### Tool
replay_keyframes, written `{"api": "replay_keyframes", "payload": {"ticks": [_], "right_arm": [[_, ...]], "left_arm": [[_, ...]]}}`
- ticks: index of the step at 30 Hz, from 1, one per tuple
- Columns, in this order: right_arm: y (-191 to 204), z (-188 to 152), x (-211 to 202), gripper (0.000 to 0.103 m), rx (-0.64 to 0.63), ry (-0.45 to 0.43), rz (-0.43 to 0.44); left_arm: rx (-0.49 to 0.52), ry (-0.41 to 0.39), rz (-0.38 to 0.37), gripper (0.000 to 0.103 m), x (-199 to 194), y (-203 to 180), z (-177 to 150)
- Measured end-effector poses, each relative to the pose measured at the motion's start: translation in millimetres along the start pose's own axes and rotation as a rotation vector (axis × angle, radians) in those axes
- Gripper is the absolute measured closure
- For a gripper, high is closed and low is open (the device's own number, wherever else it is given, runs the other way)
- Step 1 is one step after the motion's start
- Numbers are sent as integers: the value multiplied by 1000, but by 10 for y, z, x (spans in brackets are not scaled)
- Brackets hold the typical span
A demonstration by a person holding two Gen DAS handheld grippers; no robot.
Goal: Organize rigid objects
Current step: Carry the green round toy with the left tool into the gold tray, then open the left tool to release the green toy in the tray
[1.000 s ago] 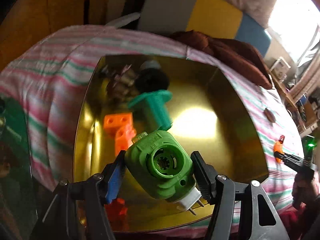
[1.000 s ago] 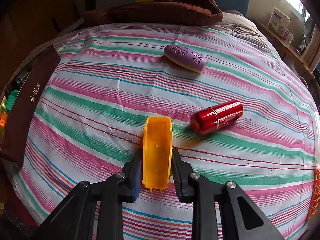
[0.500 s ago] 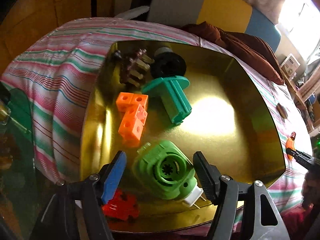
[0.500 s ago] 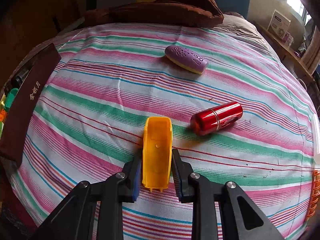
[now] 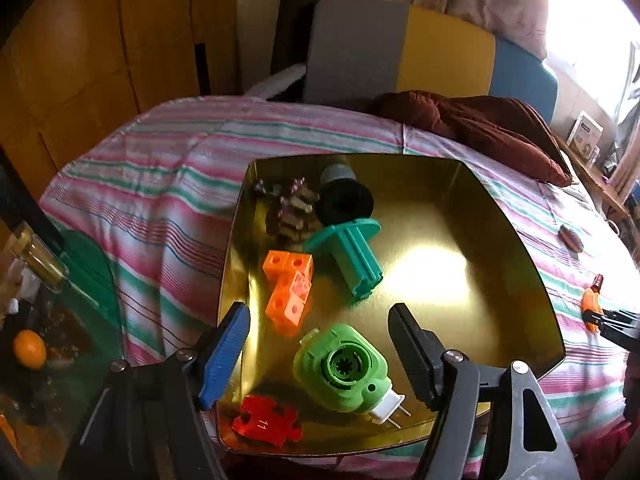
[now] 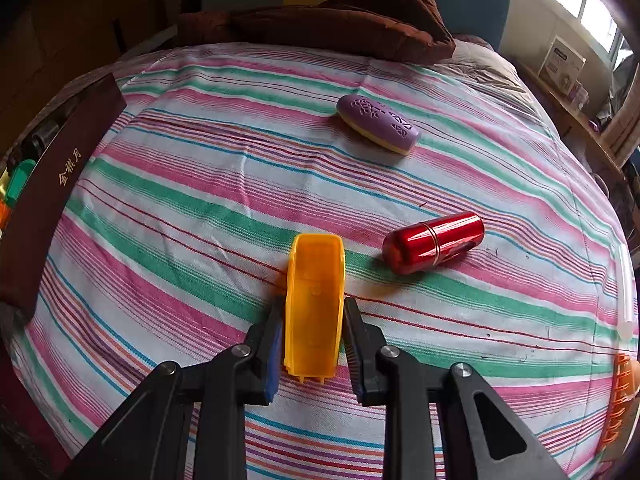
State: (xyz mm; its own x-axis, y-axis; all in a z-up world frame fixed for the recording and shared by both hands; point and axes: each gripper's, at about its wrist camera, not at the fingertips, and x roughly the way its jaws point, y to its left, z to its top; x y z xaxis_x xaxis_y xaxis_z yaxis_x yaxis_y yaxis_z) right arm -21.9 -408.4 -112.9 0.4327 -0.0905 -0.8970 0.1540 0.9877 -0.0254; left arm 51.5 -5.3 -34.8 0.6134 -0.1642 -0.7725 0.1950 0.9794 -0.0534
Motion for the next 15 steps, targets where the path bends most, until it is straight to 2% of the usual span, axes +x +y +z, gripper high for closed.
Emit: {"api": "replay_keyframes", "payload": {"ticks": [9, 15], "right_arm": [[15, -13, -9, 77, 1, -6, -4], [80, -22, -17, 77, -38, -13, -39]], "left_arm": [[28, -18, 15, 31, -44, -68, -9], [44, -29, 15, 31, -79, -112, -16]]}}
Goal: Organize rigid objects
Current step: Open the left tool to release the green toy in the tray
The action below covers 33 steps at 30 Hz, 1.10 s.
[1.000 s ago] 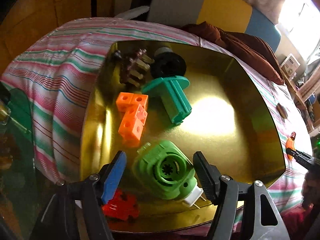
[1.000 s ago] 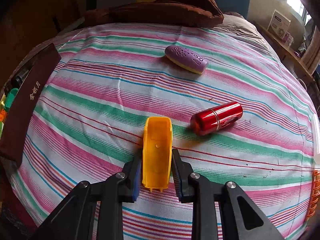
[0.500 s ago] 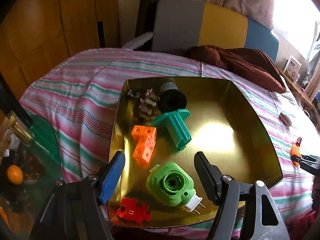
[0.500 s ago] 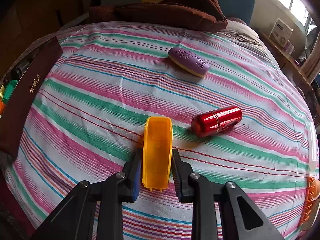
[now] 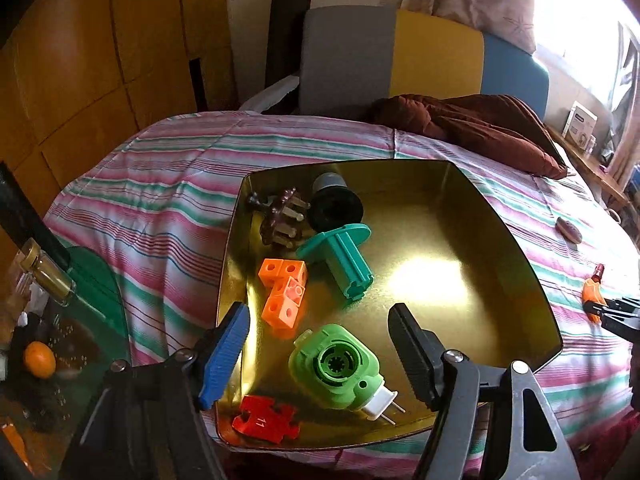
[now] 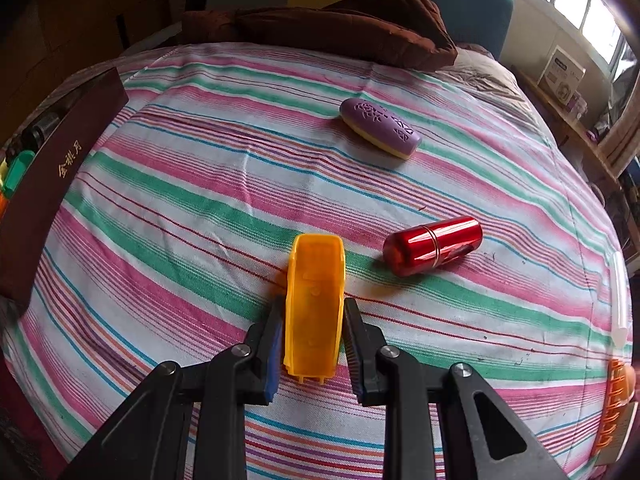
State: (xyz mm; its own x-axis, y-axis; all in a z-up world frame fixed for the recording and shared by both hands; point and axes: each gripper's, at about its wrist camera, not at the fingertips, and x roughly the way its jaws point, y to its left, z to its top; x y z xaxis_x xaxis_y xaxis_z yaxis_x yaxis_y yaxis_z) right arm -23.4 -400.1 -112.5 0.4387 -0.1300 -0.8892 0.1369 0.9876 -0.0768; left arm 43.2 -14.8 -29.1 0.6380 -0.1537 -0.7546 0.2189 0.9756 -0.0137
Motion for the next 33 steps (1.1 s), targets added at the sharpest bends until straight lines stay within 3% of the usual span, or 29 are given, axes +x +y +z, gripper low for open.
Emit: {"api": "replay_keyframes", "payload": {"ticks": [16, 24, 33], "right_arm": [[37, -5, -8, 78, -12, 2, -23], [93, 43, -10, 78, 19, 48, -46], [369, 67, -121, 78, 30, 71, 51]], "left_arm": [[-3, 5, -11, 31, -2, -2, -63], [-21, 10, -13, 31, -5, 93, -110], [-66, 2, 1, 31, -25, 271, -144]]}}
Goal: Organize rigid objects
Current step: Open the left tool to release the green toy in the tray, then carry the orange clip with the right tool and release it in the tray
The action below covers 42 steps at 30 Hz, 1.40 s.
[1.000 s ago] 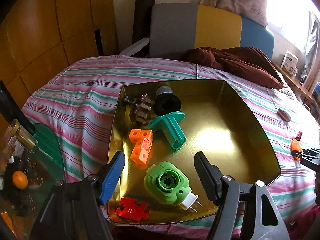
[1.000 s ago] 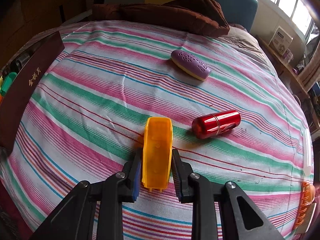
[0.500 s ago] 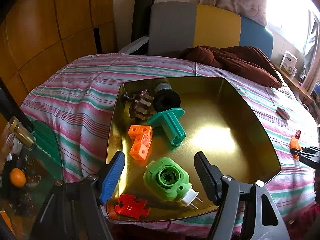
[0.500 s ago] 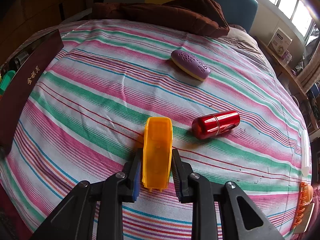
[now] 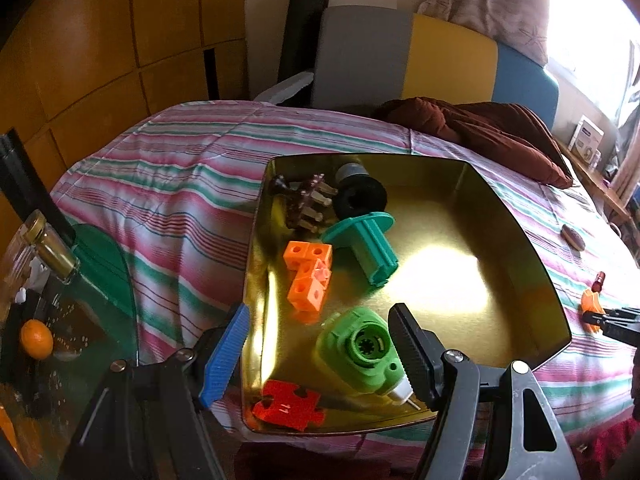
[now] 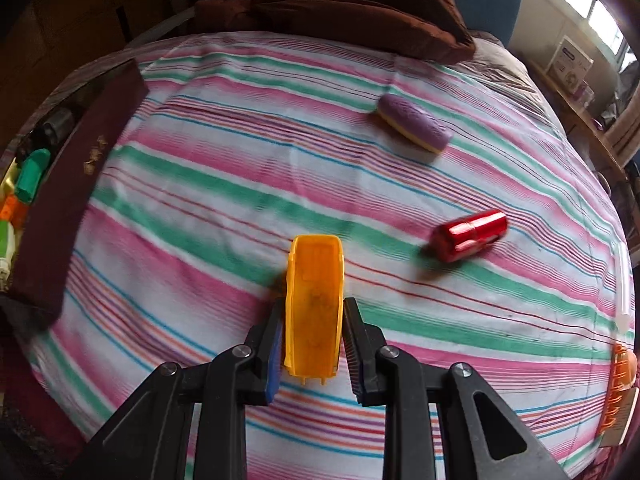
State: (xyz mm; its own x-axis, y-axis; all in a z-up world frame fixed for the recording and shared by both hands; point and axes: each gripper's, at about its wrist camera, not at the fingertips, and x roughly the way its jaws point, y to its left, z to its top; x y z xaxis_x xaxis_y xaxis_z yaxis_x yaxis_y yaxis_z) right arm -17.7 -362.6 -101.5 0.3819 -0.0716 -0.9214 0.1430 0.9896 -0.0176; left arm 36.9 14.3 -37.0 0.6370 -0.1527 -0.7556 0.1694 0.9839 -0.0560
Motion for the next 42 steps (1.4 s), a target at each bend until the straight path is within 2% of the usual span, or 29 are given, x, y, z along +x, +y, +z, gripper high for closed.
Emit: {"api": "replay_keyframes", "payload": {"ticks": [6, 12, 14, 16, 19, 22, 25, 35, 37, 42], "right_arm": [[398, 146, -406, 78, -29, -113, 120], [1077, 367, -880, 78, -151, -234, 283], [1318, 409, -946, 78, -204, -245, 325], [1606, 470, -916, 78, -262, -234, 373], [1936, 476, -774, 78, -322, -191, 391], [2153, 464, -643, 78, -337, -143, 430], [2330, 470, -527, 78, -354, -118, 421], [2541, 386, -68, 77, -336, -7, 372], [2543, 364, -7, 77, -319, 24, 391], [2530, 320, -4, 69, -315, 27, 415]], "left_arm": [[-41, -12, 27, 31, -9, 171, 16], [-63, -18, 42, 31, -8, 265, 26], [-67, -20, 39, 31, -13, 280, 27], [-64, -23, 39, 31, -21, 286, 24], [-63, -26, 41, 31, -24, 310, 18], [-73, -22, 45, 31, -17, 354, 12], [-83, -15, 49, 31, 8, 389, 2], [-77, 10, 32, 31, 85, 370, -61], [-74, 16, 28, 31, 101, 360, -76], [-68, 21, 24, 31, 111, 334, -87]]}}
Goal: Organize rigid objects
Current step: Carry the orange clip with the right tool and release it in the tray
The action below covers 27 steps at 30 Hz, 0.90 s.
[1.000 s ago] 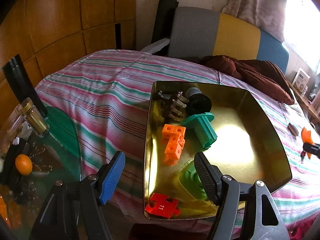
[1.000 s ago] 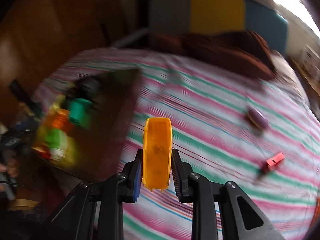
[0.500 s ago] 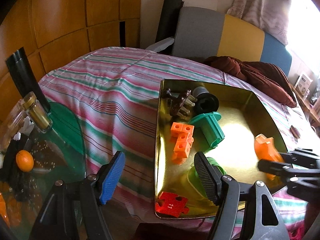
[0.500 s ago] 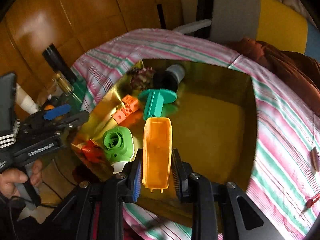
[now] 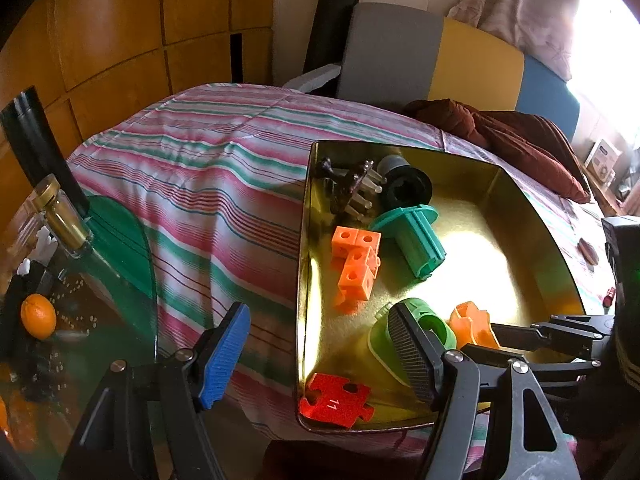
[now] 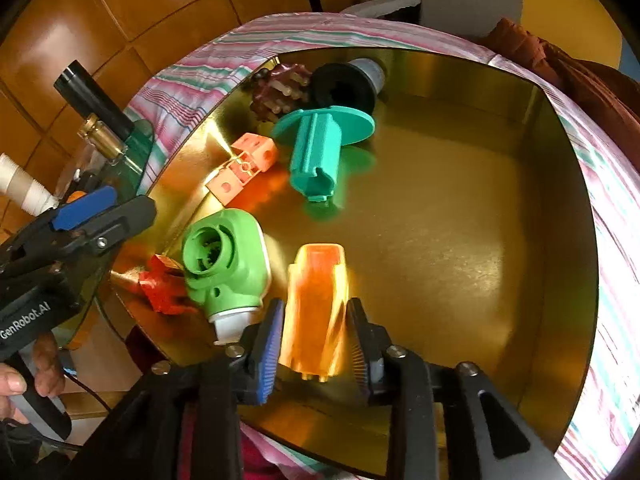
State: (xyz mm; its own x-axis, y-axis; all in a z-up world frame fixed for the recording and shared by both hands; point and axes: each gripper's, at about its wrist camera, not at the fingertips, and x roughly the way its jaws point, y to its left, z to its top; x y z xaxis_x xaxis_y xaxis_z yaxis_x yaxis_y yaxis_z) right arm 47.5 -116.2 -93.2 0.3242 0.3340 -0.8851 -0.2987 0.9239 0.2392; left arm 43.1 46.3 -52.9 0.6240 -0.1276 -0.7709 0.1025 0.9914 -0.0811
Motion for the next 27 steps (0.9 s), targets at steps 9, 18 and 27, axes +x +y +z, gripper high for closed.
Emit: {"api": "replay_keyframes", "payload": {"ticks": [9, 18, 27], "right_arm": [[20, -2, -82, 68, 15, -31, 11], [56, 12, -284, 68, 0, -111, -24], [95, 15, -506, 68, -28, -191, -60]], "left_arm": [[17, -9, 9, 31, -25, -33, 1], [40, -22, 9, 31, -88, -94, -6], [70, -33, 9, 31, -152, -184, -11]]}}
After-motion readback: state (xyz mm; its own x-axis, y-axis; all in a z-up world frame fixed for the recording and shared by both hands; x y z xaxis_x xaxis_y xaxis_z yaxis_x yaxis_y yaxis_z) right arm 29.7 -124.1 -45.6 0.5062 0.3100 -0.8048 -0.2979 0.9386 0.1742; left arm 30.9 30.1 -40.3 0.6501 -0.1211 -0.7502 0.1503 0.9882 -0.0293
